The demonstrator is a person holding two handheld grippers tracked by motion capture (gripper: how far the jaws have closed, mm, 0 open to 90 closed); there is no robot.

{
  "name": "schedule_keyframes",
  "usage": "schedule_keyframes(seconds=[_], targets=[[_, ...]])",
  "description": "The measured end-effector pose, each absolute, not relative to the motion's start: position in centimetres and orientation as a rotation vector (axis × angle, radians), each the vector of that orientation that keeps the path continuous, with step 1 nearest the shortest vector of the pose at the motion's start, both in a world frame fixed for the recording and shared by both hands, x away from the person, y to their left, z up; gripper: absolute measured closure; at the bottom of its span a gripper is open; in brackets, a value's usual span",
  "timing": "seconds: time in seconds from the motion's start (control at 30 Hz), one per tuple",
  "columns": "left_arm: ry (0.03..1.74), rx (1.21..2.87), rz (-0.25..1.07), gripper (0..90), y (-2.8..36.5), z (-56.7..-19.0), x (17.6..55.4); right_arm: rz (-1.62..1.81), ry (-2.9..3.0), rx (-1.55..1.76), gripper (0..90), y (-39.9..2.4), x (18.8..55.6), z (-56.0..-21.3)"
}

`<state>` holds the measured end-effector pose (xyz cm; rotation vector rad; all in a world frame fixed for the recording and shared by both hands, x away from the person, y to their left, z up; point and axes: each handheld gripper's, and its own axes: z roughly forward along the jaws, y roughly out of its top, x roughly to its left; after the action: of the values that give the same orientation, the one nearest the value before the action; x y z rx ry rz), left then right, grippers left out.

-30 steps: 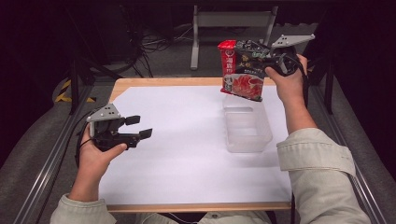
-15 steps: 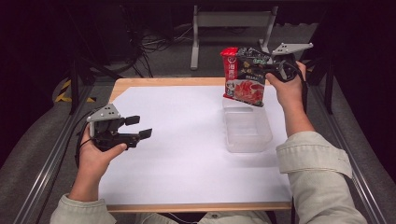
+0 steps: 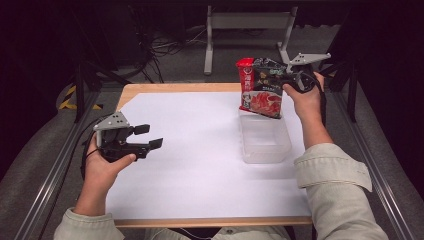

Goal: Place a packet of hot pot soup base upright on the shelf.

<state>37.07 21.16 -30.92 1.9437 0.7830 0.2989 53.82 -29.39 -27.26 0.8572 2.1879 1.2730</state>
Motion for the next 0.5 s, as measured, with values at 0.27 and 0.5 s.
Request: schedule_keyframes(seconds=[0.27, 0.5], targets=[[0.805, 1.943, 0.306, 30.6, 21.8, -31.2, 36.4, 1.305, 2.186, 0.867, 83.7, -29.8, 54.2, -28.5], [0.822, 1.941, 0.312, 30.4, 22.1, -31.3, 36.1, 1.333, 2.182, 0.867, 83.4, -30.0, 54.3, -29.6]])
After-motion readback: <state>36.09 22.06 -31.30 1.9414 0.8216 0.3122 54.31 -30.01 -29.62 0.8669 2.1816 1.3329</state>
